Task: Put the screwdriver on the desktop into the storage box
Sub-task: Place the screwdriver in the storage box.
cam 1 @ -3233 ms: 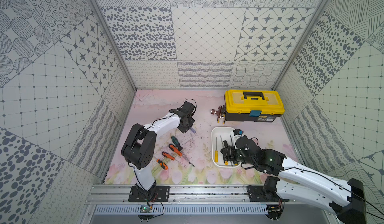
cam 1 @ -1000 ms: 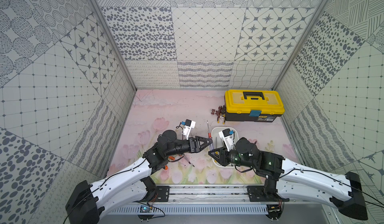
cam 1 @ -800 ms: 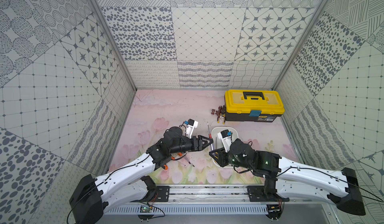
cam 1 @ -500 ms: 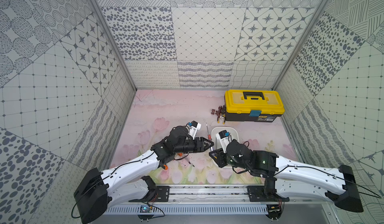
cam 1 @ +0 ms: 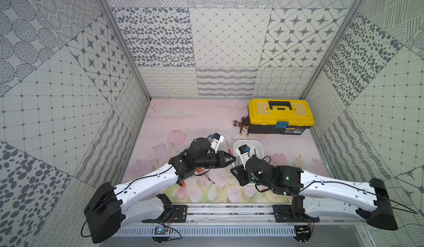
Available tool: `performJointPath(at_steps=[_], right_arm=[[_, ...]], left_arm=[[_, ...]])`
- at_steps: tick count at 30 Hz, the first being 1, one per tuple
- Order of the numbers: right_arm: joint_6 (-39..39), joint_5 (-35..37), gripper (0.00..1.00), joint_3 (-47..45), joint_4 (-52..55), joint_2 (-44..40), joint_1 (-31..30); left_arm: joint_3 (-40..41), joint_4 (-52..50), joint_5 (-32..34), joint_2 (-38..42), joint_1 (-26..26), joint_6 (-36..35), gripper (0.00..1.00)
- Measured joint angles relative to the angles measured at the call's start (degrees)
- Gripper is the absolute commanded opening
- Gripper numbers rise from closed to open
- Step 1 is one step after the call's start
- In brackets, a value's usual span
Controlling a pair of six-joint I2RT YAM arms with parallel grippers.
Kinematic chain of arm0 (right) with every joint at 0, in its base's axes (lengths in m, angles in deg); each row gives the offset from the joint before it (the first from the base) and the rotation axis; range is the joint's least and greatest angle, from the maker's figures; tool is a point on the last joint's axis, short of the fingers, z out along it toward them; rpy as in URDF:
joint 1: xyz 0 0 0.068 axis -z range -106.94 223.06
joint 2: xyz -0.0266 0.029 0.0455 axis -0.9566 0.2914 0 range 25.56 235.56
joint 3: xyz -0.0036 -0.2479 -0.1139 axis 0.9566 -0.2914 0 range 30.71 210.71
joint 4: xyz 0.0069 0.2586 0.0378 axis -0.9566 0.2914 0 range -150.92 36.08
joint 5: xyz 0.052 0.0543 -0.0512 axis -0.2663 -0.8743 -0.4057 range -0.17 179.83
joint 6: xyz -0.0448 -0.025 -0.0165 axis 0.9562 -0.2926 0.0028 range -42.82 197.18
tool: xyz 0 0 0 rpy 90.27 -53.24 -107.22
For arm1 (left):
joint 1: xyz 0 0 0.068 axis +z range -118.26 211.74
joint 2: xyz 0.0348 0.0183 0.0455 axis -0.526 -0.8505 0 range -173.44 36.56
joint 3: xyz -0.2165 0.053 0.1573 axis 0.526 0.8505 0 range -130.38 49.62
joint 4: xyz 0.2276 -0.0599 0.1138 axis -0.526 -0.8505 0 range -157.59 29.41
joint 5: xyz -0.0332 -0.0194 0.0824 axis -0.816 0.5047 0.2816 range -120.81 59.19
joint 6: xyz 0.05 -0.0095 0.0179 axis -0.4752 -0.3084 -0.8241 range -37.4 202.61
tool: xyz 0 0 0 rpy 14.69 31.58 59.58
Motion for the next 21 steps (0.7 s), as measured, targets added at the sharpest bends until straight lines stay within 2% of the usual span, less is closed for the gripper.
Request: performJointPath(at_steps=[1,2,3,5,8,11,15,21], right_arm=[[0.0,0.07,0.12,0.0,-0.04,0.0,0.0],[0.0,0.2,0.34,0.0,-0.09,-0.07,0.0],[-0.26,0.2,0.46,0.0,-0.09,-0.22,0.0],[-0.7,-0.09,0.62,-0.07,0.07,-1.79,0.61],[-1.42,-3.89,0.73,-1.51,-2.05,-6.75,2.99],[-2.1,-10.64,0.75,-5.33,-6.71,-12.07,7.23],[-4.22,-19.87,0.71,-11.3,-11.91,-16.68,12.02],[-6.51,-29.2,0.68,-15.67,-17.88,-20.9,14.16]], left_arm=[[-0.09,-0.11,0.04,0.0,0.0,0.0,0.0],[-0.15,-0.17,0.11,0.0,0.0,-0.02,0.0],[-0.2,-0.22,0.09,0.0,0.0,-0.02,0.0],[-0.13,-0.74,0.87,0.04,0.0,-0.31,0.0],[0.24,-0.9,1.2,0.17,0.0,-0.5,0.0],[0.94,-0.2,0.28,0.48,0.0,-0.66,0.0],[3.3,3.76,-2.4,2.12,0.0,-0.22,0.0],[6.19,10.14,-6.67,5.4,0.0,0.26,0.0]])
